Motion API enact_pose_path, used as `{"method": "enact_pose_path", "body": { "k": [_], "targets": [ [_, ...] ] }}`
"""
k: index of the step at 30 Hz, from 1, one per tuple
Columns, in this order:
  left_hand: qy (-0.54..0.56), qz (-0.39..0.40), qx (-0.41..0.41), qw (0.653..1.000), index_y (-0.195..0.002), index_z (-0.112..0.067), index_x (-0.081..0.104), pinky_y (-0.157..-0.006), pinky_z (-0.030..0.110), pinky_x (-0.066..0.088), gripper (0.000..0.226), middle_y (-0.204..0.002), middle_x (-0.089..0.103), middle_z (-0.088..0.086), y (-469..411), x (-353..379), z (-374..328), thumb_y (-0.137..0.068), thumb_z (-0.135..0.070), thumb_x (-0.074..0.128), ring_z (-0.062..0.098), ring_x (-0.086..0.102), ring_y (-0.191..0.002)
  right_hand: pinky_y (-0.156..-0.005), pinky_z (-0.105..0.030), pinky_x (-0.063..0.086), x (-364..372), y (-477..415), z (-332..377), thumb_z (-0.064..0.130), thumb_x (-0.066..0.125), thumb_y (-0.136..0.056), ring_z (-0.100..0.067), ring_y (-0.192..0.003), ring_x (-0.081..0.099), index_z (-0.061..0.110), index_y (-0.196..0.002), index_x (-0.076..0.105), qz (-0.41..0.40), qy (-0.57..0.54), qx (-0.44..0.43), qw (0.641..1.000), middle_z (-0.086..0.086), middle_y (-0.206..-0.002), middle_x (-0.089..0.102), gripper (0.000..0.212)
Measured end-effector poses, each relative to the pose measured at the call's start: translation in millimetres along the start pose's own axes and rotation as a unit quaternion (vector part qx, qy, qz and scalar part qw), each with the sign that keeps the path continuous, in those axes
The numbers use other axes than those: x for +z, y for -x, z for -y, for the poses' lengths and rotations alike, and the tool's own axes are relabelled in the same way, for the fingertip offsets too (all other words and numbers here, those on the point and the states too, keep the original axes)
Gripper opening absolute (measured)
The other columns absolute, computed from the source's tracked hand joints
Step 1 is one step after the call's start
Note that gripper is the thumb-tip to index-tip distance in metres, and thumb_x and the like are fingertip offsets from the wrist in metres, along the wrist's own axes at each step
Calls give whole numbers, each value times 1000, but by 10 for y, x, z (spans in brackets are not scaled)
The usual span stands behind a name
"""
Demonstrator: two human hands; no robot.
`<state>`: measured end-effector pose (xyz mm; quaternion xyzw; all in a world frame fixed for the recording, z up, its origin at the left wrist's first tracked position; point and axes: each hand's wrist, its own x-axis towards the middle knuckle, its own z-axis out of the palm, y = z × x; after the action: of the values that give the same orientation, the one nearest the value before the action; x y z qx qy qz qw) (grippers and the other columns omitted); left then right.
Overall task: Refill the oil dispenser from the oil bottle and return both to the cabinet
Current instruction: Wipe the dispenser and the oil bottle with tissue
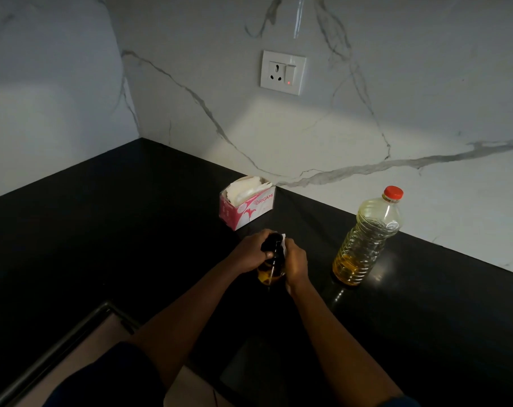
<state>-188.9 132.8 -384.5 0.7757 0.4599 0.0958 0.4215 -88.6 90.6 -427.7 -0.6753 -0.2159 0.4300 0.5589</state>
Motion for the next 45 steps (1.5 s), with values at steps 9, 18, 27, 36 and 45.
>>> {"method": "enact_pose_path", "body": {
  "k": [9, 18, 27, 36, 45],
  "targets": [
    [22, -144, -1, 989, -122, -12, 56, -99, 29, 45, 44, -123, 60, 7, -15, 4, -5, -81, 5, 62, 19, 54, -119, -71, -34, 58, 204, 226, -102, 28, 40, -99, -20, -81, 67, 20, -96, 66, -127, -62, -26, 990, -9, -98, 68, 27],
    [-44, -135, -21, 990, -135, -14, 47, -97, 27, 44, 40, -126, 59, 10, 102, 92, 26, -96, -13, 46, 21, 55, -119, -90, -35, 51, 393, 392, -227, 24, 47, -97, -21, -98, 63, 17, -127, 56, -185, -40, -66, 980, -6, -109, 66, 32],
    [-12, -99, -21, 995, -135, -16, 47, -95, 24, 42, 47, -126, 60, 9, 125, 59, 77, -90, -19, 59, 20, 55, -118, -54, -24, 44, 157, 186, 106, 17, 43, -93, -13, -59, 54, 10, -72, 62, -80, -47, -4, 996, -4, -65, 58, 29],
    [-21, -115, -33, 993, -135, -10, 47, -104, 26, 36, 48, -134, 55, 8, 111, 46, 63, -89, -12, 59, 21, 48, -127, -68, -41, 51, 119, 0, -463, 8, 43, -79, -34, -76, 62, -4, -95, 65, -34, -167, 109, 979, -22, -89, 64, 30],
    [-9, -106, -28, 994, -132, -9, 51, -102, 24, 38, 45, -132, 57, 7, 100, -10, 99, -88, -9, 59, 19, 51, -124, -85, -28, 51, 230, 450, -321, 15, 49, -96, -18, -97, 64, 8, -119, 62, -88, -101, -9, 991, -6, -108, 67, 28]
  ]
}}
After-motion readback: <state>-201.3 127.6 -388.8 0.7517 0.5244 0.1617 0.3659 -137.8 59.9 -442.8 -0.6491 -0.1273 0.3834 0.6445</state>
